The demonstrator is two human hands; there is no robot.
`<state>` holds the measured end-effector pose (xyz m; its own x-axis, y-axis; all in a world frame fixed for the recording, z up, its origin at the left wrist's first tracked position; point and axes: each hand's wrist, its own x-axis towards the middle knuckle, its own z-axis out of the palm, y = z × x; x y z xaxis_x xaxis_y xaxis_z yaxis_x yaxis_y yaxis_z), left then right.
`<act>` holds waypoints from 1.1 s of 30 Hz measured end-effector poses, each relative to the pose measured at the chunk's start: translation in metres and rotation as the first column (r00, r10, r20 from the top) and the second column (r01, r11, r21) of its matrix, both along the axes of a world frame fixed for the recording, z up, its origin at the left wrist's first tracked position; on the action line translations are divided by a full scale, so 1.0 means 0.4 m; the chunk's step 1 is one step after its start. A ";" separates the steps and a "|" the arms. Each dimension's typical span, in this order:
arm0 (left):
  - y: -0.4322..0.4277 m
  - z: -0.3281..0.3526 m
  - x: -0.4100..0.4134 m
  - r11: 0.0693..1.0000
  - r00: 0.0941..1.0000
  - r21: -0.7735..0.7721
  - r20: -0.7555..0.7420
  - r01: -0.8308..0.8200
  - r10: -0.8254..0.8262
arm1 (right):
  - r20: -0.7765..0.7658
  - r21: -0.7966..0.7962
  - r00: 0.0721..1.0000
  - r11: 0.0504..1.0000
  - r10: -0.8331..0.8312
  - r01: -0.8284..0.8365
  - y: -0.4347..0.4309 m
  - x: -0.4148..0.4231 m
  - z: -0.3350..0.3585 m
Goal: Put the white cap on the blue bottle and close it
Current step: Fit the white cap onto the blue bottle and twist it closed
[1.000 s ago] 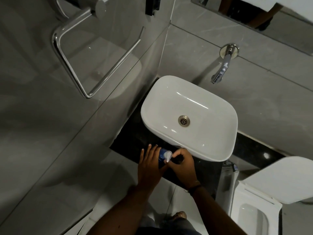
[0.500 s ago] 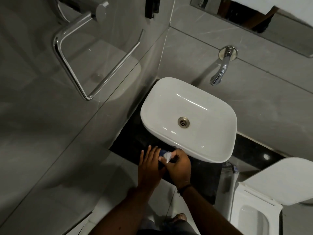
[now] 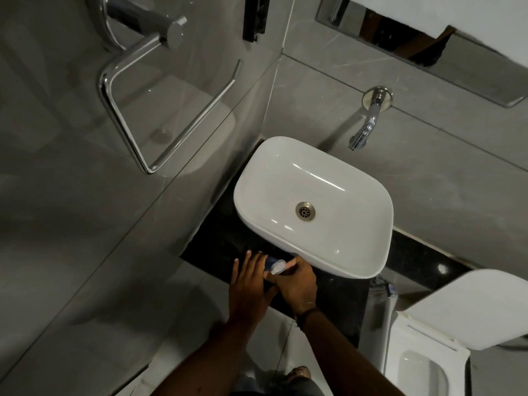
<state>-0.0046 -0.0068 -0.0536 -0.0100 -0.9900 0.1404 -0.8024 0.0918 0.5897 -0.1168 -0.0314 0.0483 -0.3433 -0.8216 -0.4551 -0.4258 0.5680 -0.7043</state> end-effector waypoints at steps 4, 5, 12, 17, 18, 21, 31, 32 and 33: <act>0.002 0.002 -0.006 0.998 0.999 -0.040 -0.014 -0.045 0.044 | -0.056 -0.137 0.994 0.985 0.099 -0.106 0.050 -0.014 0.034; 0.002 -0.001 -0.007 0.998 0.999 -0.040 -0.005 -0.043 0.043 | -0.075 -0.175 0.992 0.978 0.100 -0.112 0.062 -0.014 0.043; -0.002 0.003 -0.004 0.999 0.999 0.037 -0.038 -0.028 0.029 | -0.167 -0.291 0.984 0.951 0.061 -0.108 0.067 -0.002 0.077; -0.001 0.007 -0.003 0.999 0.998 0.043 -0.063 -0.028 0.030 | -0.194 -0.290 0.977 0.946 0.092 -0.146 0.062 -0.005 0.075; 0.000 0.008 -0.003 0.998 0.997 0.046 -0.066 -0.032 0.035 | -0.203 -0.290 0.974 0.944 0.101 -0.158 0.062 -0.006 0.077; 0.001 0.009 -0.005 0.999 0.997 0.039 -0.070 -0.038 0.041 | -0.224 -0.296 0.967 0.937 0.123 -0.187 0.061 -0.016 0.078; 0.000 0.009 -0.006 0.999 0.998 0.024 -0.046 -0.034 0.035 | -0.255 -0.264 0.948 0.929 0.191 -0.258 0.055 -0.040 0.071; 0.000 0.008 -0.006 0.999 0.999 0.025 -0.038 -0.032 0.033 | -0.244 -0.266 0.951 0.930 0.189 -0.253 0.055 -0.042 0.067; 0.002 0.006 -0.006 0.999 0.999 0.027 -0.033 -0.030 0.030 | -0.205 -0.263 0.964 0.939 0.168 -0.220 0.058 -0.045 0.060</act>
<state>-0.0072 -0.0061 -0.0512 0.0241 -0.9932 0.1143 -0.7842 0.0522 0.6183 -0.1349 -0.0084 0.0723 -0.2180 -0.9655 -0.1426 -0.6402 0.2517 -0.7258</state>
